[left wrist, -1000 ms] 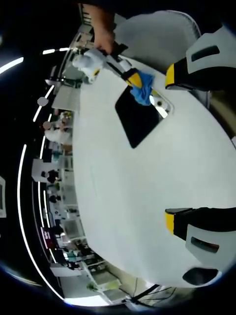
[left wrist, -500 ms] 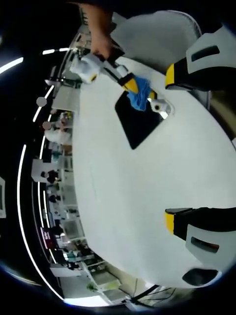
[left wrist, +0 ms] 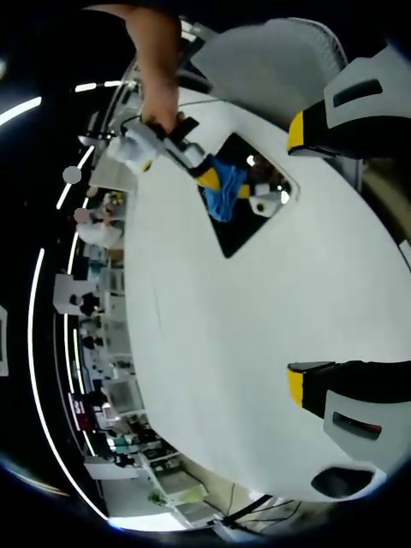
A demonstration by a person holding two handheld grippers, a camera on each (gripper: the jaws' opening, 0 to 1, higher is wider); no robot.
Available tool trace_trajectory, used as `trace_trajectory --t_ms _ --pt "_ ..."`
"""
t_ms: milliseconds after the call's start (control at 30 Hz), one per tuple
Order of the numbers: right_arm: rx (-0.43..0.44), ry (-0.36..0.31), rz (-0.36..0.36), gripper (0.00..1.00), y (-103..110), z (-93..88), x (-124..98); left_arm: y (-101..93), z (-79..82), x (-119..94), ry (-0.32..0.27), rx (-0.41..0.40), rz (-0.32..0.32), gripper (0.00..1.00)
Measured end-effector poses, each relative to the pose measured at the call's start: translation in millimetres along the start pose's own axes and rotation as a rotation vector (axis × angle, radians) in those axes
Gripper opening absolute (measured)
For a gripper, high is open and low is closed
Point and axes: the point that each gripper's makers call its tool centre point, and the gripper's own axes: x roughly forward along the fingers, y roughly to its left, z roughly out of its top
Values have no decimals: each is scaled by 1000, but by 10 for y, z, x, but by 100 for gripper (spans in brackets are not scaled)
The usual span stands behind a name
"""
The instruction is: Wipe the mirror surface with the cleaning cloth until all visible marks leave the cleaned area.
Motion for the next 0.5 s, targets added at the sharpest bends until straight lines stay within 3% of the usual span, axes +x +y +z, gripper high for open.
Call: trace_trajectory --t_ms 233,500 --pt "-18 13 -16 1 -83 184 70 -12 -6 -8 3 -1 -3 99" --pt "-74 14 11 1 -104 156 73 46 12 -28 3 2 8 99"
